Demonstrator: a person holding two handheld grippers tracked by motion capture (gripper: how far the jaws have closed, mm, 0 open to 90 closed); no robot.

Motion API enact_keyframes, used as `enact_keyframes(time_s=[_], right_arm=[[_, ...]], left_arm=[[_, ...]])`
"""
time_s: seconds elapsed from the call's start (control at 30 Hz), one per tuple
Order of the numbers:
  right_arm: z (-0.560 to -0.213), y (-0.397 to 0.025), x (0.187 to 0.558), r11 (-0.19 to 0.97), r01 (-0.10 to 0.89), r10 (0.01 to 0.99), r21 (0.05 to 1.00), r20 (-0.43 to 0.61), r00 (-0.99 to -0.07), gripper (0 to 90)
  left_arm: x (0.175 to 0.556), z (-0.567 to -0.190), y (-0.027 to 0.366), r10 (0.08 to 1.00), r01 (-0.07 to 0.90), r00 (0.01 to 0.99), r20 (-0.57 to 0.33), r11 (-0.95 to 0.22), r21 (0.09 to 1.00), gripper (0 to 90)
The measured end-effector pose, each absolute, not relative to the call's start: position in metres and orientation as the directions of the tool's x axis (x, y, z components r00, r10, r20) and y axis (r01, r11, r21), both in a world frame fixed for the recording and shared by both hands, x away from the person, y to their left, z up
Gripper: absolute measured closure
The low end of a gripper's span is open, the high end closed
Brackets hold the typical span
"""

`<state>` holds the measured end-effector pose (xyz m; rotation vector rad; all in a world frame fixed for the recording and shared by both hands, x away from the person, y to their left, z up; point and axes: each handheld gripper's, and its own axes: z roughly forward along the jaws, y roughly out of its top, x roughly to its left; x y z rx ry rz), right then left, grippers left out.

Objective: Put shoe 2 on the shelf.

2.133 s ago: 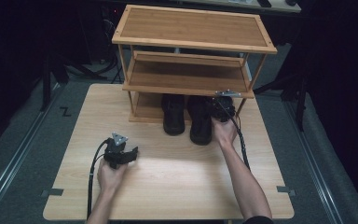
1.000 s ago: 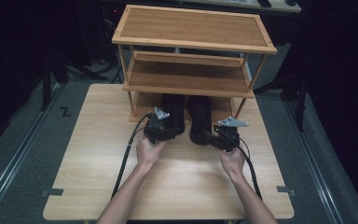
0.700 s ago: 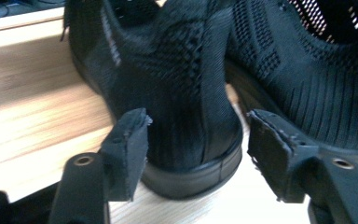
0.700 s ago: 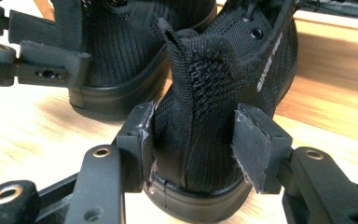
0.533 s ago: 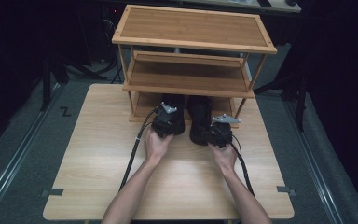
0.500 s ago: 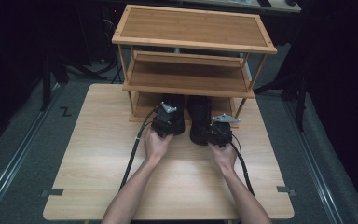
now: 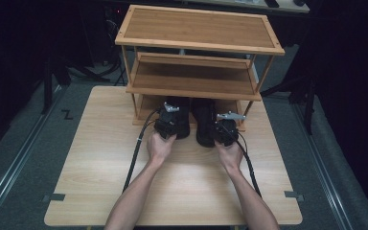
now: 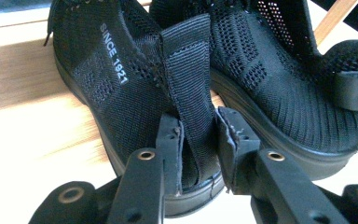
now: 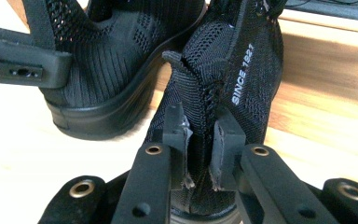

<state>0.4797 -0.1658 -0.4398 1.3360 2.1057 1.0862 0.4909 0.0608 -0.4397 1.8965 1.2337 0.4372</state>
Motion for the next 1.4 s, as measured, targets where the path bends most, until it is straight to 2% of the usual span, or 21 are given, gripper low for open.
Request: enact_keyframes(time_s=[0.43,1.2,1.27,1.4], right_arm=[[-0.431,-0.154,0.495,0.216,0.563,0.897,0.798,0.066,-0.437,79.4],[-0.437,-0.126,0.522,0.213,0.568,0.91,0.795,0.051,-0.412,77.3],[-0.44,-0.127,0.523,0.22,0.569,0.907,0.792,0.049,-0.419,76.0],[-0.439,-0.131,0.52,0.218,0.552,0.903,0.805,0.049,-0.427,65.1]], left_arm=[[0.495,-0.438,0.072,0.881,0.586,0.454,-0.133,-0.183,0.789,76.6],[0.509,-0.438,0.062,0.884,0.588,0.458,-0.095,-0.221,0.778,74.9],[0.509,-0.439,0.063,0.882,0.582,0.461,-0.094,-0.22,0.783,73.6],[0.506,-0.437,0.064,0.881,0.571,0.465,-0.084,-0.226,0.789,67.0]])
